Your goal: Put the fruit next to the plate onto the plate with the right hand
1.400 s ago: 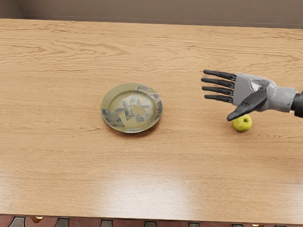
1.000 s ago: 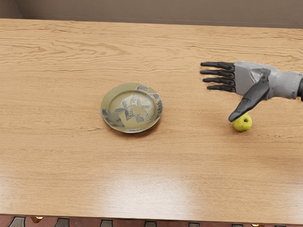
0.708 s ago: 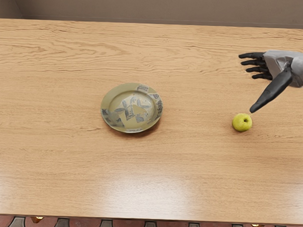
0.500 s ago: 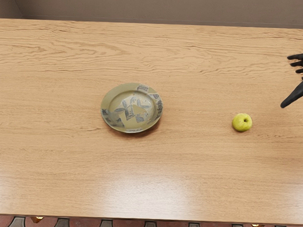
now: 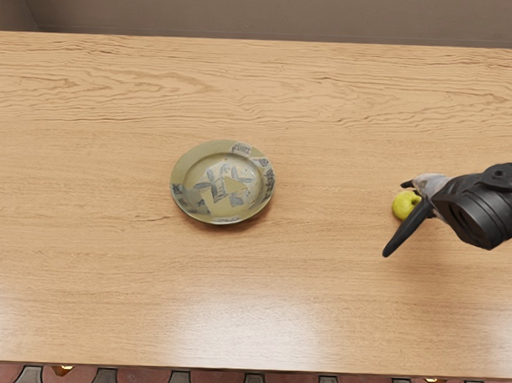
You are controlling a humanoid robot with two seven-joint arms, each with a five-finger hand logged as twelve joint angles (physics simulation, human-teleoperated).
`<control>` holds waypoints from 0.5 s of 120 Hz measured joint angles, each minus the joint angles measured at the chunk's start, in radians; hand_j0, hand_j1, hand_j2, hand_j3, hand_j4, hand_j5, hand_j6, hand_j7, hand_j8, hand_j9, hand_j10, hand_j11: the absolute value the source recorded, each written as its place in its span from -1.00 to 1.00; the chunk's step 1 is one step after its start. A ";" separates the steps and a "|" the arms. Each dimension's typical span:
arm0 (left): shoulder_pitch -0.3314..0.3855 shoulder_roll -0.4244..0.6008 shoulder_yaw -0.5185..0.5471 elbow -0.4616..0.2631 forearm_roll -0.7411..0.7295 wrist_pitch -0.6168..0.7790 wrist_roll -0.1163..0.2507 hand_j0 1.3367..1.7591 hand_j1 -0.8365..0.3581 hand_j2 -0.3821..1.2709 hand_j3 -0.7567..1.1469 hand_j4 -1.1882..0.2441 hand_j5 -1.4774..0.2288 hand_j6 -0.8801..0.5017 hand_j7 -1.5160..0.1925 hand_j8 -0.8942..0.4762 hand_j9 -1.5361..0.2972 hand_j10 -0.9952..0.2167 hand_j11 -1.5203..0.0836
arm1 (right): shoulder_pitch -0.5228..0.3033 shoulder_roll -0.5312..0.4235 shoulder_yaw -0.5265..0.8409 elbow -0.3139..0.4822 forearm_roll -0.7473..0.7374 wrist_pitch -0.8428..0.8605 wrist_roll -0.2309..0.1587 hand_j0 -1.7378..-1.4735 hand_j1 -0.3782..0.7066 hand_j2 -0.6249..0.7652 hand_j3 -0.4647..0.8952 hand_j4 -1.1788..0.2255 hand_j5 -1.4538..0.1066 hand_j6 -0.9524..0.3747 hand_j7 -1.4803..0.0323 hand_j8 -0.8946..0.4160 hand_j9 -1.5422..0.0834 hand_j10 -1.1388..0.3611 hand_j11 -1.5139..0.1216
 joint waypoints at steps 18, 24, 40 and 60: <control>0.000 0.000 0.000 0.000 0.000 0.000 0.000 0.52 0.52 -0.48 -0.21 0.33 0.38 -0.06 0.42 -0.04 0.34 0.26 0.52 | 0.001 0.011 -0.014 -0.011 0.007 -0.002 0.000 -0.40 -0.85 -0.11 -0.32 0.61 0.79 0.66 0.88 0.60 0.83 0.45 0.78; 0.000 0.000 0.000 0.000 0.000 0.000 0.000 0.52 0.52 -0.48 -0.21 0.33 0.38 -0.06 0.42 -0.04 0.34 0.26 0.52 | 0.001 0.012 -0.019 -0.021 0.011 -0.003 0.000 -0.40 -0.85 -0.11 -0.32 0.61 0.79 0.65 0.88 0.55 0.83 0.45 0.78; 0.000 0.000 0.000 0.000 0.000 0.000 0.000 0.52 0.52 -0.48 -0.21 0.33 0.38 -0.06 0.42 -0.04 0.34 0.26 0.52 | 0.001 0.014 -0.025 -0.061 0.036 -0.006 0.000 -0.40 -0.85 -0.11 -0.32 0.61 0.79 0.51 0.88 0.42 0.82 0.45 0.78; 0.000 0.000 0.000 0.000 0.000 0.000 0.000 0.52 0.52 -0.48 -0.21 0.33 0.38 -0.06 0.42 -0.04 0.34 0.26 0.52 | 0.001 0.022 -0.025 -0.087 0.049 -0.007 0.000 -0.40 -0.81 -0.12 -0.32 0.59 0.76 0.41 0.85 0.33 0.80 0.43 0.75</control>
